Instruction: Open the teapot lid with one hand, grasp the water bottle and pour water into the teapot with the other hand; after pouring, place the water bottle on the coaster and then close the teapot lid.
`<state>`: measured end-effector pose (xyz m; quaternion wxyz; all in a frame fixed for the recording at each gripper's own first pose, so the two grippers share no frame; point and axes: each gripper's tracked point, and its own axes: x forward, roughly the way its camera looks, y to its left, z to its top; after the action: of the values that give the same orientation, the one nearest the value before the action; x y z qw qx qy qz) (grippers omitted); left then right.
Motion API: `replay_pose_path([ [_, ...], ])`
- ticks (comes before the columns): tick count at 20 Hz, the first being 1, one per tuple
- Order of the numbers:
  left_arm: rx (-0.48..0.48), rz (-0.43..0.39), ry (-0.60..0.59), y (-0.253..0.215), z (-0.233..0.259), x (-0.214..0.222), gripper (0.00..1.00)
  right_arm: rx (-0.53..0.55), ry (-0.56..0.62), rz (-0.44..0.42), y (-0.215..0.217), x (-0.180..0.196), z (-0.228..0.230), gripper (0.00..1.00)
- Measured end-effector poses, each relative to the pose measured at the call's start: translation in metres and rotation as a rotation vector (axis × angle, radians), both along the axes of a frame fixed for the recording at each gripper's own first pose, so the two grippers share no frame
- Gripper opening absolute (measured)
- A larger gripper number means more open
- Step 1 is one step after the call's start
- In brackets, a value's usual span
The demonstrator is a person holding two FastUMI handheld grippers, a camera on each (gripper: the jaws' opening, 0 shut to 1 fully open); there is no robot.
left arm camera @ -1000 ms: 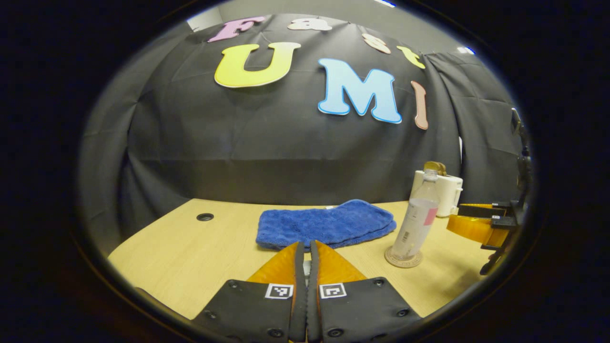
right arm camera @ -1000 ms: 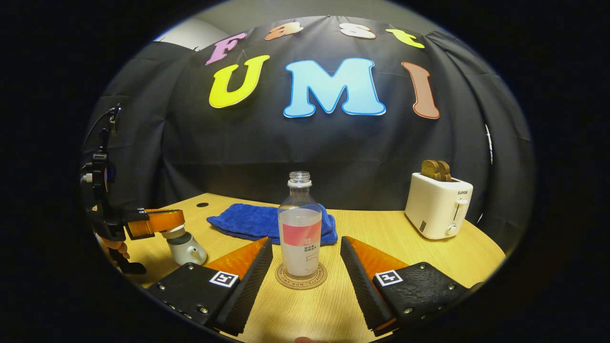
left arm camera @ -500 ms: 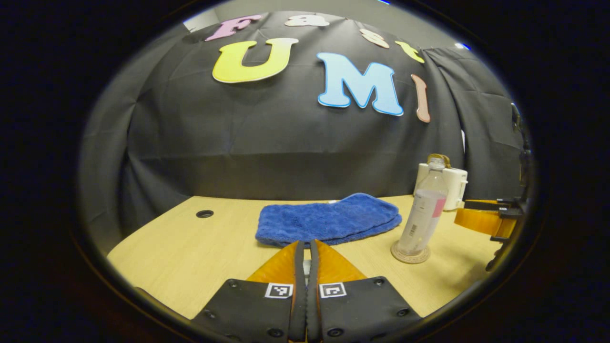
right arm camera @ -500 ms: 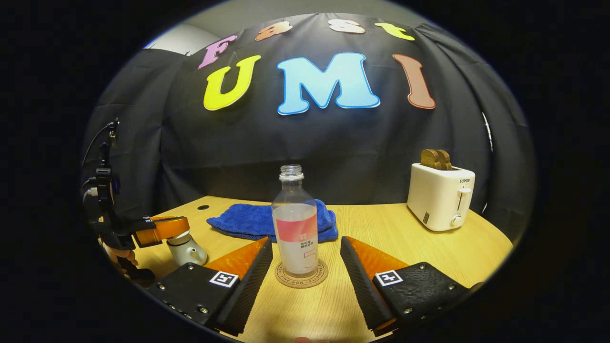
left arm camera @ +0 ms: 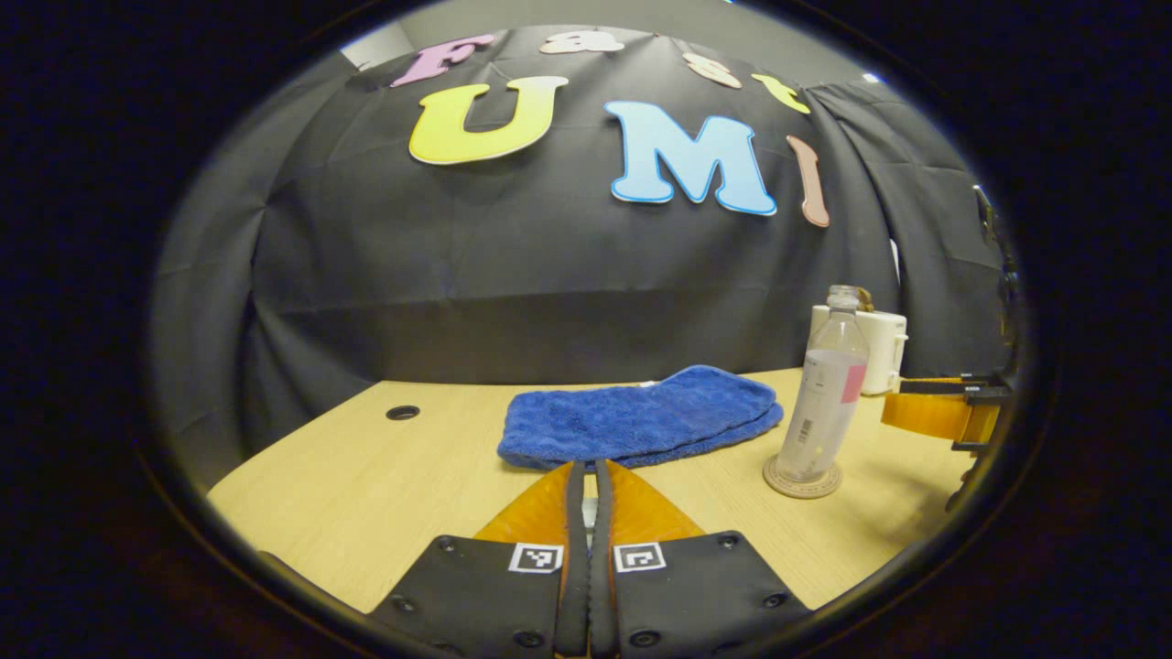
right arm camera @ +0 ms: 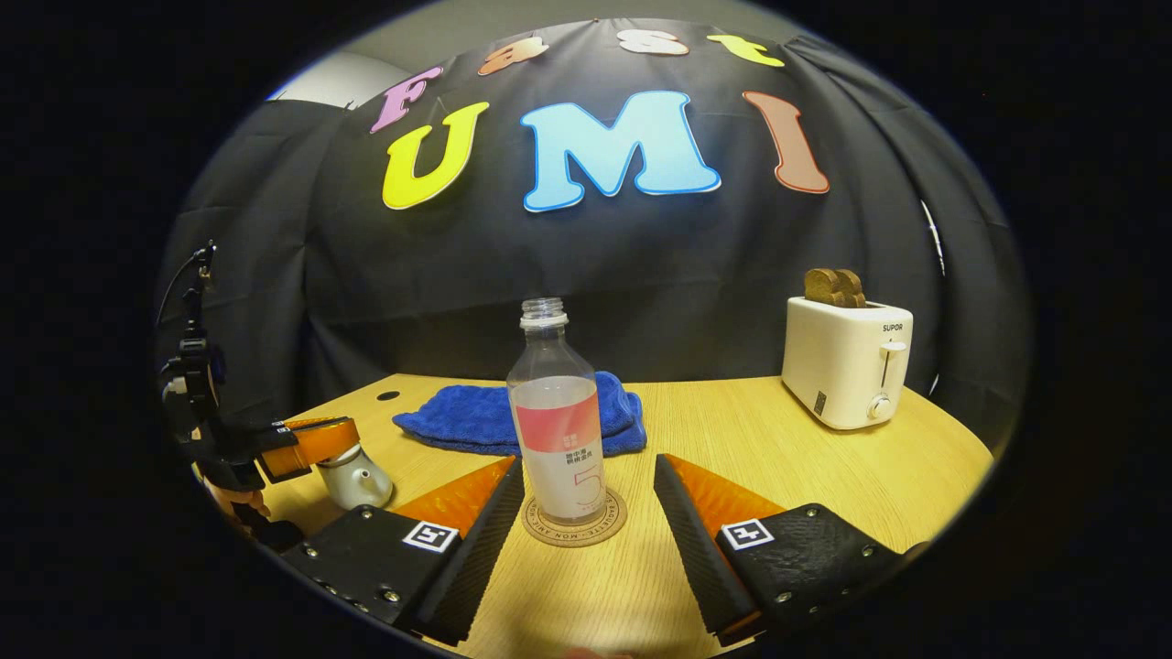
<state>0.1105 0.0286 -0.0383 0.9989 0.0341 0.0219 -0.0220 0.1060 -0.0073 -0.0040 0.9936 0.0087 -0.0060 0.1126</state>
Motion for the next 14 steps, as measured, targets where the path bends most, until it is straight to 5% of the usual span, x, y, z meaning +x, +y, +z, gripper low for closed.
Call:
replay_pose_path([
  [4,0.003,0.005,-0.008,-0.001,-0.002,-0.002,0.10,0.004,0.004,-0.001,-0.002,0.001,-0.002,0.89],
  [7,-0.028,-0.013,-0.014,-0.006,0.001,-0.003,0.29,0.004,0.007,0.001,-0.001,-0.001,-0.002,0.89],
  [14,-0.044,0.003,-0.041,-0.008,0.017,-0.039,0.28,-0.058,-0.038,-0.012,0.007,-0.029,0.011,0.89],
])
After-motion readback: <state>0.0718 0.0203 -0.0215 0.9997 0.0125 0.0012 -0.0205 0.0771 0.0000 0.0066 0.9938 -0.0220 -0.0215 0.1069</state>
